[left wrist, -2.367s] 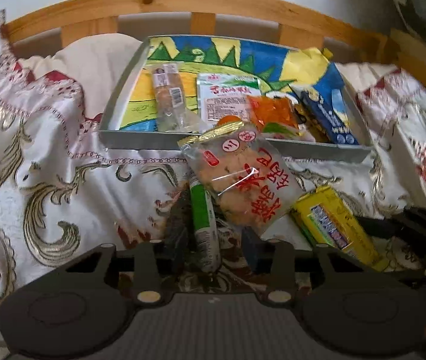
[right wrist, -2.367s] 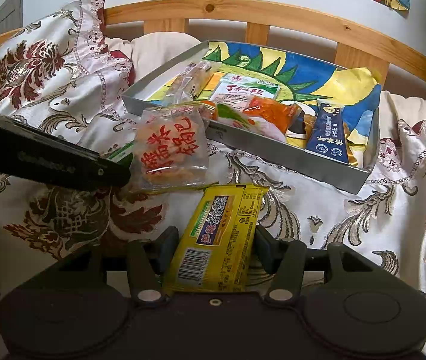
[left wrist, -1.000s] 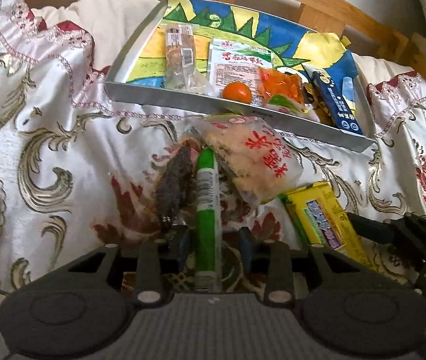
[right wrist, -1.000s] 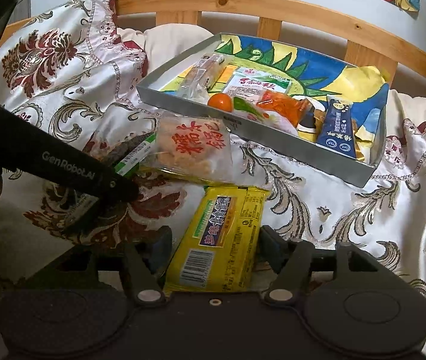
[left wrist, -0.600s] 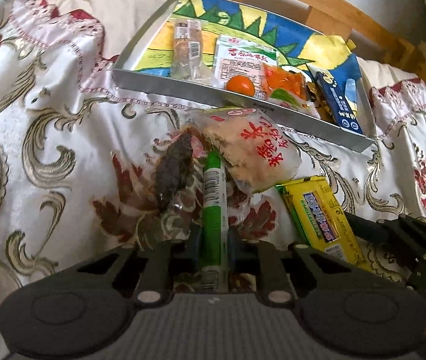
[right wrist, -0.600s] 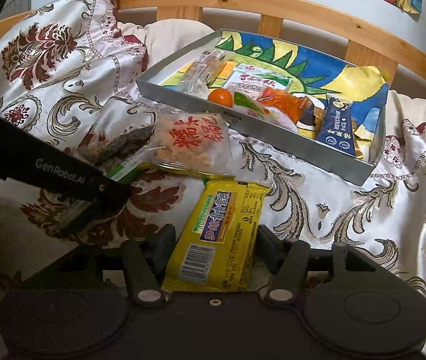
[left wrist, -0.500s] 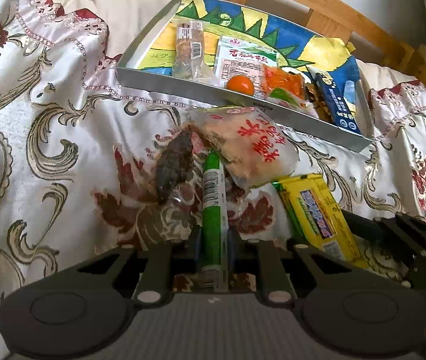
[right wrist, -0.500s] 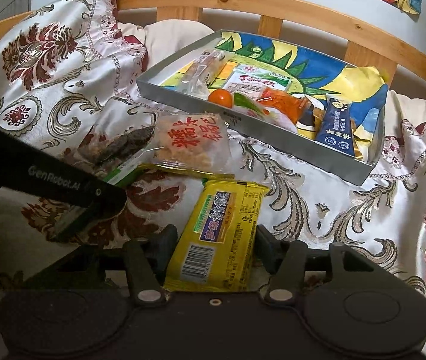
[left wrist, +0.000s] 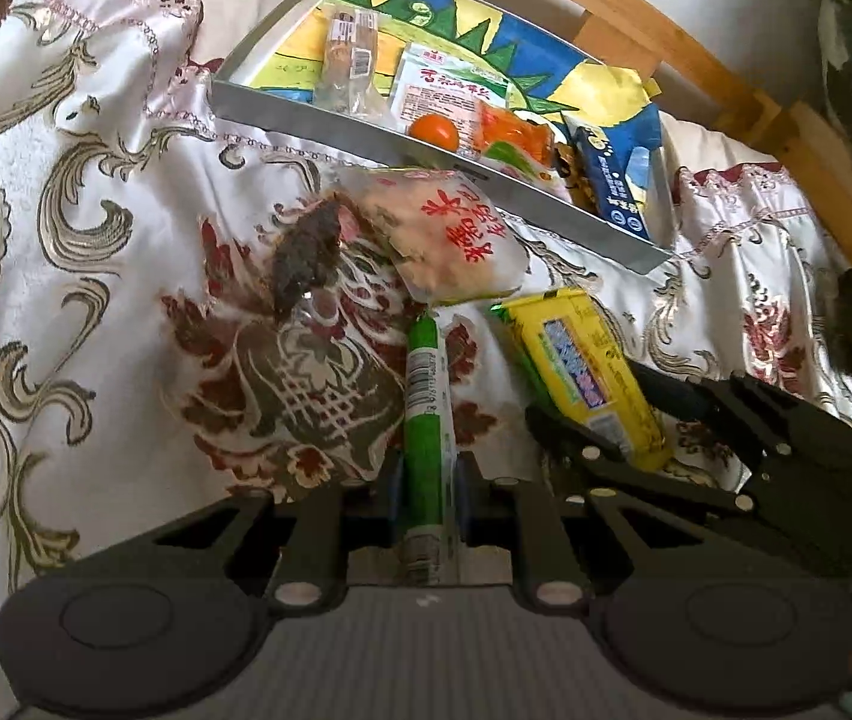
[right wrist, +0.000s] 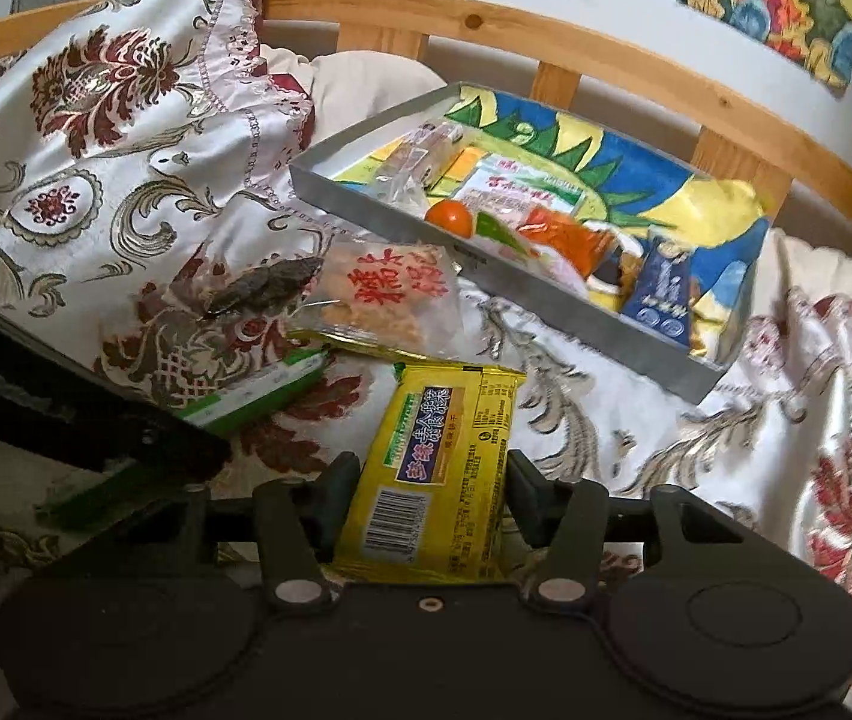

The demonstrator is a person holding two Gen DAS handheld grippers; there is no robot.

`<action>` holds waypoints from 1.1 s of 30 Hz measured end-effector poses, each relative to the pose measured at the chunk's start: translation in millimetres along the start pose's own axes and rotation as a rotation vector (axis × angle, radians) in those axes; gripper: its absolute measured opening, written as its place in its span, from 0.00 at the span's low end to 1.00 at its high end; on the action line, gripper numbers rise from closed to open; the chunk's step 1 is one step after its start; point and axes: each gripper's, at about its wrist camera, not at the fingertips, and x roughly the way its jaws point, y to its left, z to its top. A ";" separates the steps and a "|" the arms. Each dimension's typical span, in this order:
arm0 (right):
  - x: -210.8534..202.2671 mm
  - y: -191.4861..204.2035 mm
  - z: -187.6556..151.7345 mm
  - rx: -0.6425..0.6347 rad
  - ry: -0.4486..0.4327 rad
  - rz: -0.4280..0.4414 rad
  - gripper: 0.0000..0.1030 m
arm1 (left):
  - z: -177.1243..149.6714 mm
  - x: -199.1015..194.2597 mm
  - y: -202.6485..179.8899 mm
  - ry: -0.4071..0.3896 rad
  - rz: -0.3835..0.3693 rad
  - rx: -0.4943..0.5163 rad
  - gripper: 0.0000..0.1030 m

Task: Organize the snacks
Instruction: 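Lift the wafer bar with the right tool while the left tool lifts the green stick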

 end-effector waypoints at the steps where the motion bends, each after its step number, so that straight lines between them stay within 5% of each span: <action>1: -1.5 0.3 0.2 -0.015 -0.007 -0.014 0.52 | -0.4 -0.9 0.5 0.002 -0.010 -0.008 0.18; 10: -16.2 -2.0 3.5 -0.100 -0.077 -0.120 0.52 | -3.0 -6.3 2.4 0.012 -0.140 -0.052 0.18; 20: -31.0 -30.2 13.3 -0.050 -0.160 -0.202 0.52 | 5.4 -15.3 -11.2 -0.084 -0.146 -0.004 0.18; 33: -20.8 -40.3 25.7 -0.011 -0.252 -0.204 0.52 | 23.8 -13.2 -19.0 -0.135 -0.135 -0.013 0.18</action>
